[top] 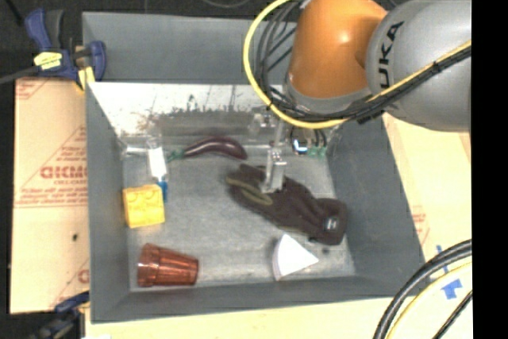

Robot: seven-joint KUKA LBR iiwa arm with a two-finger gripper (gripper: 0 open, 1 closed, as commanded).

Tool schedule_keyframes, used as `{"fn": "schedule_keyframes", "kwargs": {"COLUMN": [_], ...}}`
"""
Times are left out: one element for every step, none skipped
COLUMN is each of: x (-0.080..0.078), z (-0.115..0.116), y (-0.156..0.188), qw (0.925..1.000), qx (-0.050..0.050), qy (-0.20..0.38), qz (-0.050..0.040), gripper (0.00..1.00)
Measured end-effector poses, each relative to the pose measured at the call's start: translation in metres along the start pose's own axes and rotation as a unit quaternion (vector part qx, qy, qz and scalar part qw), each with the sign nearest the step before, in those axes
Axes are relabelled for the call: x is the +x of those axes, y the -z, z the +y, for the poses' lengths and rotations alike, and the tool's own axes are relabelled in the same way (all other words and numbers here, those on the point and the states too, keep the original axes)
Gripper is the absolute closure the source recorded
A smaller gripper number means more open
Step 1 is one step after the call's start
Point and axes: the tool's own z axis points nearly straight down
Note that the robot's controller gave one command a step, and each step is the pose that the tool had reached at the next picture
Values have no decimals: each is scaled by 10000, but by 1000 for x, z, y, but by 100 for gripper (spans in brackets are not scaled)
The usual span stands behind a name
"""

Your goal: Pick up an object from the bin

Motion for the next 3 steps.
{"fn": "schedule_keyframes", "kwargs": {"x": [0, -32, -20], "z": [0, 23, -1], "y": [2, 6, -42], "qw": [10000, 10000, 9994], "qx": [-1, 0, -5], "qy": [-1, -24, 336], "qz": [-11, -32, -61], "gripper": [0, 0, 0]}}
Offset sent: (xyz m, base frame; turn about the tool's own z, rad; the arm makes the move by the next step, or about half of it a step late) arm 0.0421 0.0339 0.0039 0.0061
